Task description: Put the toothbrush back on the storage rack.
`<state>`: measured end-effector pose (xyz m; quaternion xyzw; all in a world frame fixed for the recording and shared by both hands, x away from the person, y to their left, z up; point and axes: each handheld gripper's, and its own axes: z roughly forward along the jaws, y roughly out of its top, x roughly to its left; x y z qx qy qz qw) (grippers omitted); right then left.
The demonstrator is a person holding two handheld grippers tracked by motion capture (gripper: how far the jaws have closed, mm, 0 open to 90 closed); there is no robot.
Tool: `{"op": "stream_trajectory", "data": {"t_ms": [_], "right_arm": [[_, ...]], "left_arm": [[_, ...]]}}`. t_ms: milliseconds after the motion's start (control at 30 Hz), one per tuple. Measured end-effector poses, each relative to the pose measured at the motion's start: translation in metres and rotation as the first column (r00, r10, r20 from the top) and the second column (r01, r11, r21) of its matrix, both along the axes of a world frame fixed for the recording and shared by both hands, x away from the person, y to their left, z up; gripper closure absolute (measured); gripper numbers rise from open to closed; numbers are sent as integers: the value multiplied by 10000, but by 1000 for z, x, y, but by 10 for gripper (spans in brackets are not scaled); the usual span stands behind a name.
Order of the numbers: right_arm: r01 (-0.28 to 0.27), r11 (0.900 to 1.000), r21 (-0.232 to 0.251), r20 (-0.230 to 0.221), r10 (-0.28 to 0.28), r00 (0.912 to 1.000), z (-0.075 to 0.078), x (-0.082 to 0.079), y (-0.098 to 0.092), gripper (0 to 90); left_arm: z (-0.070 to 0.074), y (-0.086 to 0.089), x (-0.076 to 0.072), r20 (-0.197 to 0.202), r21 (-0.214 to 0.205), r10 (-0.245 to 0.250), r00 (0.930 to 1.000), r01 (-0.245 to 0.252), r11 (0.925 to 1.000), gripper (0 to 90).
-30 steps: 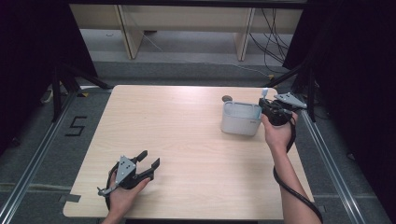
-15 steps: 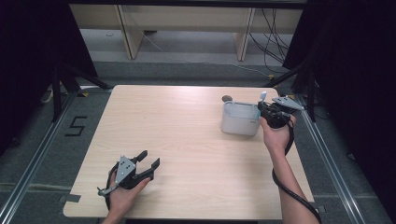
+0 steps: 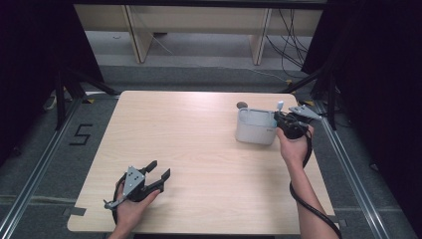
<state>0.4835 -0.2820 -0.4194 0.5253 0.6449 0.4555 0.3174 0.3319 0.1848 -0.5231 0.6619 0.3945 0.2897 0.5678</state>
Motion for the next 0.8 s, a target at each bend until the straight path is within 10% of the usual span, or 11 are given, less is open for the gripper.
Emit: {"op": "stream_trajectory", "data": {"t_ms": [800], "right_arm": [[129, 9999, 91, -321, -126, 9994, -9, 0, 3, 855]], "left_arm": [[0, 0, -1, -10, -27, -7, 10000, 7, 10000, 387]]}}
